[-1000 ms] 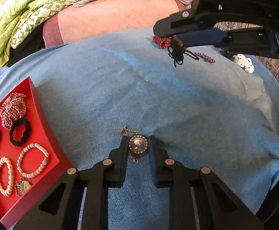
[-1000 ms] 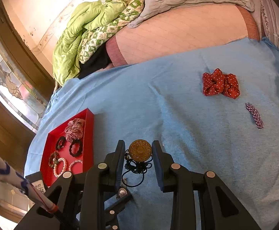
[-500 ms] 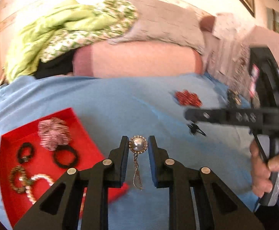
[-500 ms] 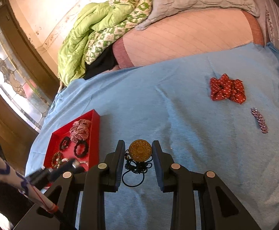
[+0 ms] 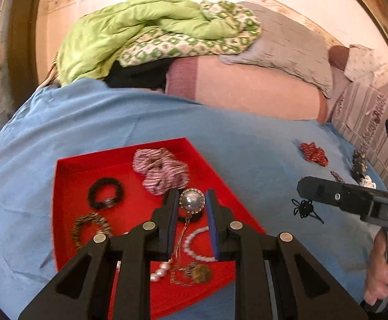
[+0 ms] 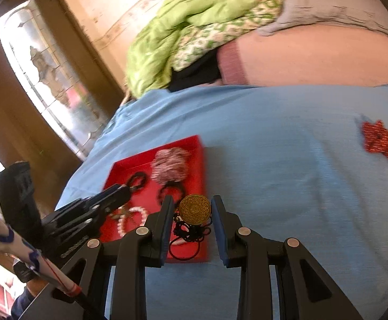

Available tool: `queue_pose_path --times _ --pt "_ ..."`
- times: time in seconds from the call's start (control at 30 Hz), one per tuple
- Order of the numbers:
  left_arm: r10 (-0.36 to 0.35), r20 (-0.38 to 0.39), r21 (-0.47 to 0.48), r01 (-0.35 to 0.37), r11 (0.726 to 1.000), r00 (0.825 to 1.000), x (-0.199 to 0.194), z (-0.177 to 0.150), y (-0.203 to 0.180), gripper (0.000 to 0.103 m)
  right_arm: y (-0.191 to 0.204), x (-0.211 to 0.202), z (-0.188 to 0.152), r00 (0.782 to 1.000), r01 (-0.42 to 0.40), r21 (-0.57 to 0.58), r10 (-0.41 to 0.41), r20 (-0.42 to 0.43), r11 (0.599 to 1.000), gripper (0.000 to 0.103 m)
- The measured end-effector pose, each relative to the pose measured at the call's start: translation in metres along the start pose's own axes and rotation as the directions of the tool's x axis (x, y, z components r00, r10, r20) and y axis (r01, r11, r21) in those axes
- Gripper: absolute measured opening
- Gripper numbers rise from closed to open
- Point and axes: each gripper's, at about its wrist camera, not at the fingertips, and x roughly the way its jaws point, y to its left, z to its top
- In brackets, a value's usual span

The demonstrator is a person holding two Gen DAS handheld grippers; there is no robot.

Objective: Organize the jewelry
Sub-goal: 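Carry both pendants into the red tray and open both tools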

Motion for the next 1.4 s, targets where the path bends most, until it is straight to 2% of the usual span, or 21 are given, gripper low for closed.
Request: queue_pose_path --times 0.2,0.43,0.73,0.93,1.4 --pt "0.011 -0.017 -0.032 -0.011 0.999 1.000 0.004 0.000 0.019 0.019 0.025 0.027 0.000 0.999 -0.037 0.001 0.037 -0.036 0.999 0.031" --pt "0.026 -0.058 -0.106 -0.032 0.994 0.998 0.022 0.004 0.049 0.019 0.036 0.062 0.004 0.994 -0.053 0.019 0.054 -0.095 0.998 0.031" --pt "0.050 -0.106 -0.114 -0.062 0.992 0.993 0.037 0.000 0.056 0.019 0.028 0.090 -0.006 0.987 -0.025 0.008 0.026 -0.160 1.000 0.031" --pt "0.058 -0.134 -0.101 -0.072 0.992 0.989 0.045 -0.005 0.053 0.019 0.025 0.098 -0.014 0.981 0.019 -0.025 -0.023 -0.191 1.000 0.031" --pt "0.067 -0.160 -0.106 -0.085 0.991 0.985 0.051 -0.009 0.057 0.020 0.030 0.106 -0.027 0.976 0.047 -0.088 -0.065 -0.208 0.995 0.031"
